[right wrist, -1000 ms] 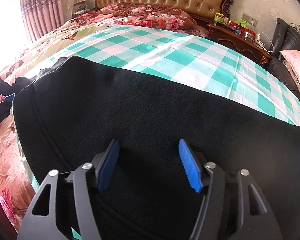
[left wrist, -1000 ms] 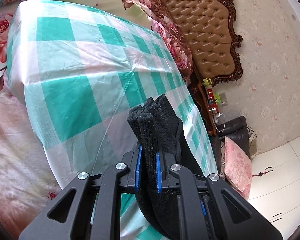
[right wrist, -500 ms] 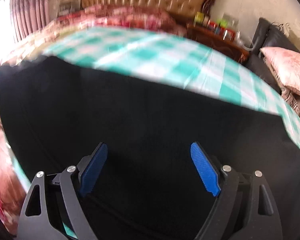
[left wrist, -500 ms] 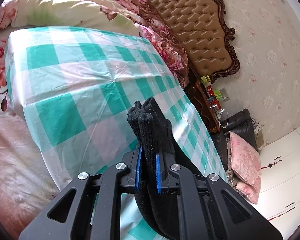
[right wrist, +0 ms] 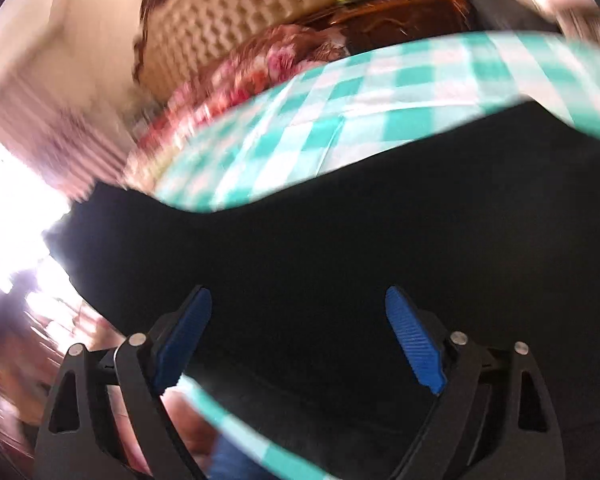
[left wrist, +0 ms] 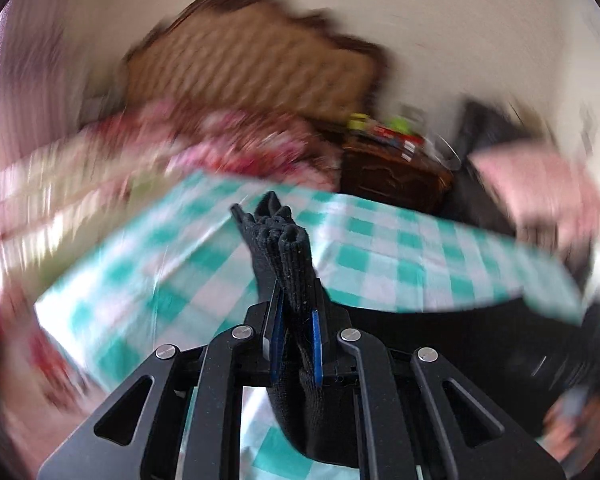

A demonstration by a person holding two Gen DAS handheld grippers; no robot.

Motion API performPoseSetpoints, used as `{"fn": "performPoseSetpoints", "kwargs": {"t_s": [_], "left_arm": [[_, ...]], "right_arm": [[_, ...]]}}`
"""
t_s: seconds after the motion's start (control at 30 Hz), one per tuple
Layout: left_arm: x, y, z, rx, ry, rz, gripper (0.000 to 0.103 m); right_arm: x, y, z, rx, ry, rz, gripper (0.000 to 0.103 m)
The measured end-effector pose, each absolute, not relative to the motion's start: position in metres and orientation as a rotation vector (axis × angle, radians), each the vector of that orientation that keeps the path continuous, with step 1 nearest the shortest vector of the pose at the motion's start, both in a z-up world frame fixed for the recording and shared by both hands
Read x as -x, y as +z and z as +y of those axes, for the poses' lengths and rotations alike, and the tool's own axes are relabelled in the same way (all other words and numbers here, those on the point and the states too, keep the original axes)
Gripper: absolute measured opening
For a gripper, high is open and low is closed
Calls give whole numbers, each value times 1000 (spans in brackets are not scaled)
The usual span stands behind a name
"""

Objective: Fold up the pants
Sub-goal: 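Close the right gripper on the knit cuffs while the left gripper releases them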

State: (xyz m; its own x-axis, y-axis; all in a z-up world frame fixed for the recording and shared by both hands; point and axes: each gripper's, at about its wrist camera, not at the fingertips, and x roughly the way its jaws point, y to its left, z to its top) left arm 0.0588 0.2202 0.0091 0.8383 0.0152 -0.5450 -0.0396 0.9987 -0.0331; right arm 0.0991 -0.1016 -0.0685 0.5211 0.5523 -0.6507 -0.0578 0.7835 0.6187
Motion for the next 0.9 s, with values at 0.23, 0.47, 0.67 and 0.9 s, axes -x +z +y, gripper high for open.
{"fn": "performPoseSetpoints", "kwargs": {"t_s": [0.23, 0.47, 0.67, 0.9], "left_arm": [[-25, -80, 17, -530, -211, 541, 8], [-2, -146, -20, -738, -235, 509, 23], [-2, -160, -19, -842, -213, 460, 49], [-12, -141, 0, -639, -258, 499, 15]], "right_arm": [[-78, -86, -190, -843, 347, 957, 93], [-84, -105, -181, -840, 377, 1021, 93], [-89, -105, -162, -815, 392, 1049, 93], [-103, -106, -143, -778, 403, 1093, 93]]}}
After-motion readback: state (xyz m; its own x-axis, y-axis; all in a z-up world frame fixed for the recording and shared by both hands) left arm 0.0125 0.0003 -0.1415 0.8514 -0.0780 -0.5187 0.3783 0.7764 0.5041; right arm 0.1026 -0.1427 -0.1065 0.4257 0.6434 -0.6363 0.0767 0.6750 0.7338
